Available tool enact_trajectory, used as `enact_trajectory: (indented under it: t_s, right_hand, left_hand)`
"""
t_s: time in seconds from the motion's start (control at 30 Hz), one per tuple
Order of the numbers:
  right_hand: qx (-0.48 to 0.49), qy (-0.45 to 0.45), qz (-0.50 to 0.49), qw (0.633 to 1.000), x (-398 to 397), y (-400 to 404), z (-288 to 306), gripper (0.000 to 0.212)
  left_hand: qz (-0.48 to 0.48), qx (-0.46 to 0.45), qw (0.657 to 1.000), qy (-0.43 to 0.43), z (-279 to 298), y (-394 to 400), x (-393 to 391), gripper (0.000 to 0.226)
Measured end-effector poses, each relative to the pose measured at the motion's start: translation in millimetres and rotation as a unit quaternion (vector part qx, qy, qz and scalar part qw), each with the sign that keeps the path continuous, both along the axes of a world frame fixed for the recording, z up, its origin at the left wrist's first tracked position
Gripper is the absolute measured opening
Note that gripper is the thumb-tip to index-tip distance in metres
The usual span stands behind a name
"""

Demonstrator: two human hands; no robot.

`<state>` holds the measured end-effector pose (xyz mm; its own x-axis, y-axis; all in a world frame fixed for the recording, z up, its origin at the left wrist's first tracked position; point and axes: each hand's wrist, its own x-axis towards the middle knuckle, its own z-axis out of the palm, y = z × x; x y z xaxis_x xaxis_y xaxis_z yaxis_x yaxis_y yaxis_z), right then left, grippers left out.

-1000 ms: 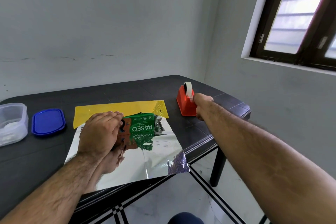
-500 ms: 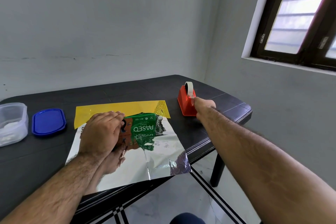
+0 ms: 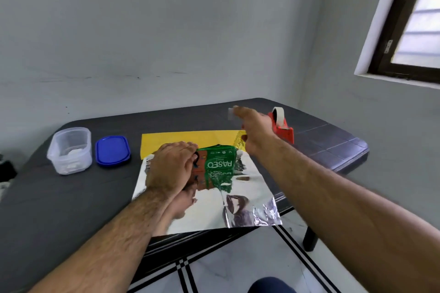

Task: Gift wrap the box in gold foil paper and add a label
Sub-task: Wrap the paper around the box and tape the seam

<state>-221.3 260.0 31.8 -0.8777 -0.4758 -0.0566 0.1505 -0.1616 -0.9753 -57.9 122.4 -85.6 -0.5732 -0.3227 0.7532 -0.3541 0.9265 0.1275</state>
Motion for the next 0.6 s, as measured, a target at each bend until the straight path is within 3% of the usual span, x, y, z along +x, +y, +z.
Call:
enact_trajectory:
  t_s: [0.23, 0.4, 0.6]
  right_hand:
    - [0.038, -0.054, 0.08, 0.995, 54, -34, -26, 0.025]
    - [0.028, -0.074, 0.068, 0.995, 75, -37, -34, 0.029]
    - [0.019, -0.079, 0.044, 0.996, 84, -29, -38, 0.025]
  left_hand:
    - [-0.004, 0.02, 0.999, -0.05, 27, -10, 8, 0.033]
    - [-0.06, 0.132, 0.988, -0.048, 42, -19, 24, 0.057]
    - [-0.072, 0.053, 0.99, -0.105, 50, -26, 29, 0.023]
